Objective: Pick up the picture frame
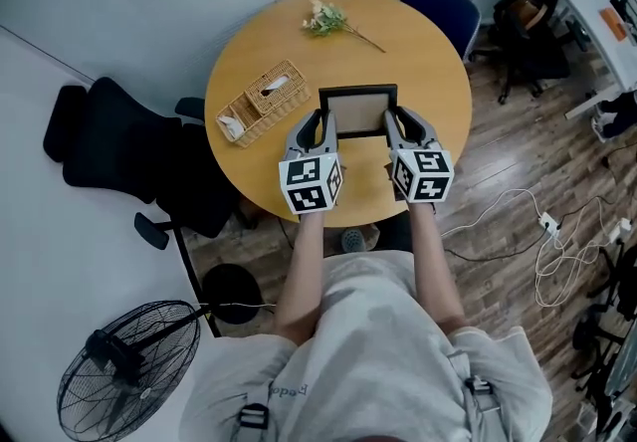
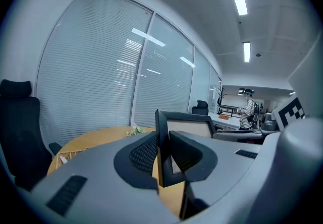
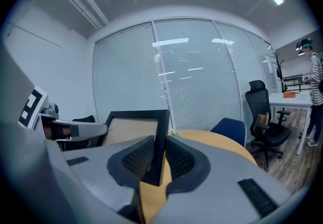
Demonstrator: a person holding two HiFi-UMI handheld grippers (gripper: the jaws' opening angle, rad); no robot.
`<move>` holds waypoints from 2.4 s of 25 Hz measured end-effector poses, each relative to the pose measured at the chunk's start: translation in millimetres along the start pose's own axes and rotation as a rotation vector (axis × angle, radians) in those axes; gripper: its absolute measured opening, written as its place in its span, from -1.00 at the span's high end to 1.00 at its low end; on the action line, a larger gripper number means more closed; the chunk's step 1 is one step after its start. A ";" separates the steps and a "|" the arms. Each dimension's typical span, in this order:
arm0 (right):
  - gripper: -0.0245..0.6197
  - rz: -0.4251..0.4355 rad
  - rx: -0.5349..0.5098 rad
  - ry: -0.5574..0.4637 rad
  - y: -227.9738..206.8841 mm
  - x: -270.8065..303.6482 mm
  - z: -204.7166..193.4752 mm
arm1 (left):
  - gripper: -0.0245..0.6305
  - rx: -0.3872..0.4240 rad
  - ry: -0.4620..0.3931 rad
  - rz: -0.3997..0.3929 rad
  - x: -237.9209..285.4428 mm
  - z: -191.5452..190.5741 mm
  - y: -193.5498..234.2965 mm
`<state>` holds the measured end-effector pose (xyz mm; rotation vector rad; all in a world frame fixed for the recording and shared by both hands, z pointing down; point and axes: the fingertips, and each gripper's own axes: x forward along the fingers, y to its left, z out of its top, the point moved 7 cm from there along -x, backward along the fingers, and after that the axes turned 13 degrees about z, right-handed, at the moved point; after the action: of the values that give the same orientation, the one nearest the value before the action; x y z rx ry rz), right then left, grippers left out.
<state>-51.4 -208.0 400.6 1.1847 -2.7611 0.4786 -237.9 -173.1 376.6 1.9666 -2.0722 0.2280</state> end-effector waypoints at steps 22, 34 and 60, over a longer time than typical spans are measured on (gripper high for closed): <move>0.68 0.018 -0.037 0.002 9.0 -2.4 8.7 | 0.65 -0.001 -0.021 0.007 -5.4 6.2 4.7; 0.69 0.019 -0.041 -0.009 9.5 -1.5 11.7 | 0.65 -0.001 -0.024 0.009 -4.3 7.3 5.5; 0.69 0.016 -0.046 -0.013 8.8 0.3 14.7 | 0.65 -0.005 -0.027 0.004 -4.0 9.0 6.0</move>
<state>-57.4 -207.2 384.5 1.1601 -2.7789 0.4086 -244.6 -171.6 367.3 1.9737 -2.0913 0.1972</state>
